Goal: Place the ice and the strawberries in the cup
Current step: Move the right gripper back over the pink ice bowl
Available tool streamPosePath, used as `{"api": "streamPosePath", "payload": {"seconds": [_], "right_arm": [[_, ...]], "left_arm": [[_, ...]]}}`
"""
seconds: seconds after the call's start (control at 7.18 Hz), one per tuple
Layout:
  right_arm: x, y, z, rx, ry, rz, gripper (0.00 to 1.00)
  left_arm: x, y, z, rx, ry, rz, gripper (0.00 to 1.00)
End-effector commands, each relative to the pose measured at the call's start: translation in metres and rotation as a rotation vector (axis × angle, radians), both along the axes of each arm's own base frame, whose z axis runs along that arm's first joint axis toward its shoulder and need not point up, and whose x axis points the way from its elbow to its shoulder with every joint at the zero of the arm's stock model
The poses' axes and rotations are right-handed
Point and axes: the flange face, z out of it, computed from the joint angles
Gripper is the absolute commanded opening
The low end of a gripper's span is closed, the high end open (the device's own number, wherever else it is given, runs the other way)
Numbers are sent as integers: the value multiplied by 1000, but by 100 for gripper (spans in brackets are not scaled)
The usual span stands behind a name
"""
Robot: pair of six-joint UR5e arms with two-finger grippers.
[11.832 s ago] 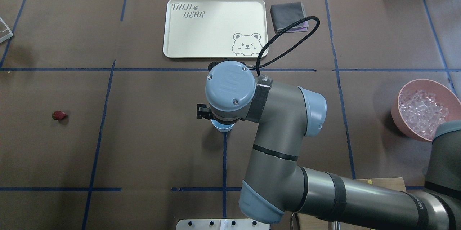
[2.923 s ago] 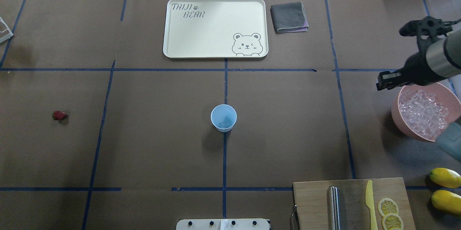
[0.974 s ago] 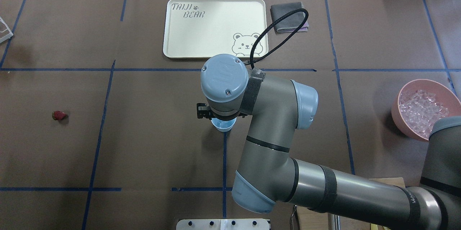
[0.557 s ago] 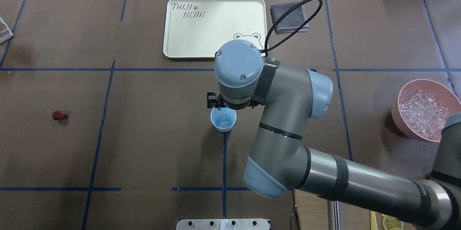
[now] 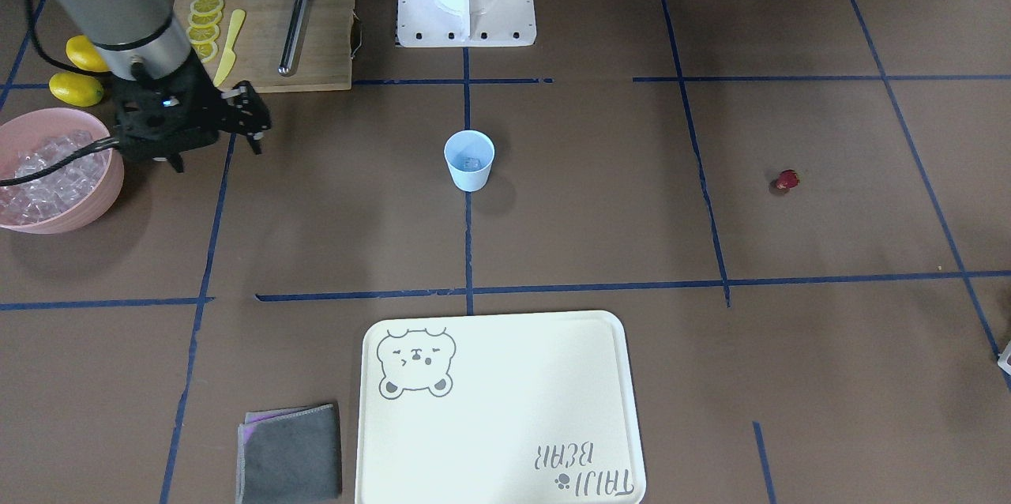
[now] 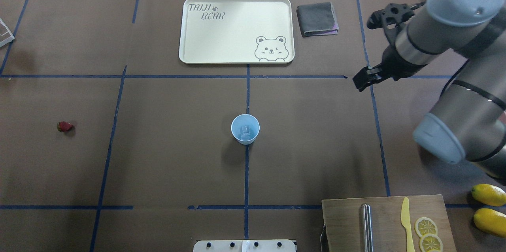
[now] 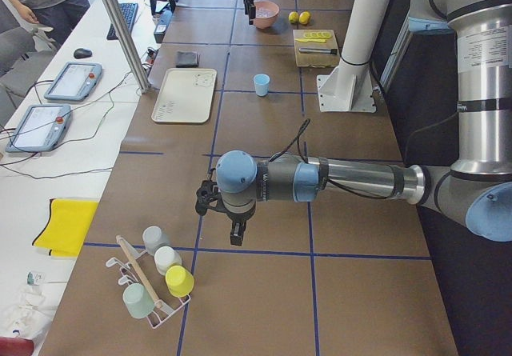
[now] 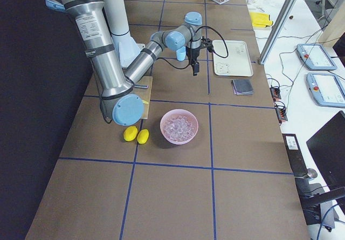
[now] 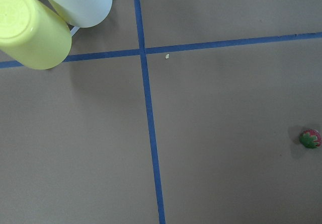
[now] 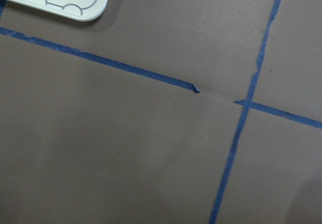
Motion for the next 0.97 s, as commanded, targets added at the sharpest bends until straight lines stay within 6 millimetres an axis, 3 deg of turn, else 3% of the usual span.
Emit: {"api": "streamPosePath", "payload": {"seconds": [0.0,0.14,0.56,0.84], "right_arm": [[98,4,84,20,14,-44,99],[114,10,112,24,15,-29,99],[126,32,204,17,14,-17,98],[128,38,245,8,-10,33,98]], "left_arm": [[0,1,1,-1,0,0,100],[0,1,1,-1,0,0,100],[0,1,1,-2,0,1,100],[1,1,1,-2,0,3,100]]}}
